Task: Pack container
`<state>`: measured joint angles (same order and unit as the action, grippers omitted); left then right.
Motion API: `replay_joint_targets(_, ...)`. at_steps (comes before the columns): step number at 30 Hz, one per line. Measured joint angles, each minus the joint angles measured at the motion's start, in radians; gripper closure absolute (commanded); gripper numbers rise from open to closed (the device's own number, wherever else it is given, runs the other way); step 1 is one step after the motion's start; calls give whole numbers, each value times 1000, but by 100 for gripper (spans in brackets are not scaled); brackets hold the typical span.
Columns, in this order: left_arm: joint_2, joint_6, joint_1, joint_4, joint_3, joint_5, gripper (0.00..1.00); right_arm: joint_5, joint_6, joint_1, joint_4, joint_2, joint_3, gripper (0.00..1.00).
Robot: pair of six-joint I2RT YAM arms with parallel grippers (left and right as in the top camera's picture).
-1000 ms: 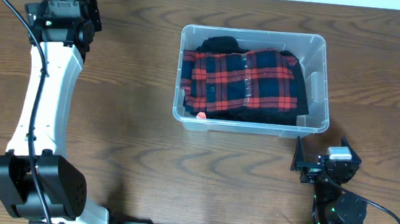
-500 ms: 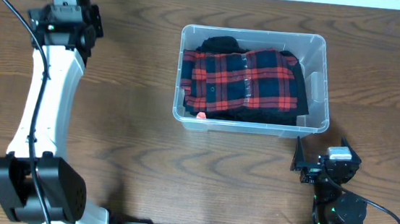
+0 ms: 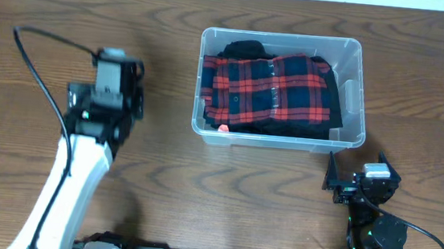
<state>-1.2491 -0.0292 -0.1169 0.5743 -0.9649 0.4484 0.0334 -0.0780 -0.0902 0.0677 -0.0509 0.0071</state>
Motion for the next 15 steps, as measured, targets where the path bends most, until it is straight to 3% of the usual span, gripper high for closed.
replay_joint_targets(15, 473, 0, -6, -27, 529, -1, 2, -1, 0, 0, 0, 1, 0, 1)
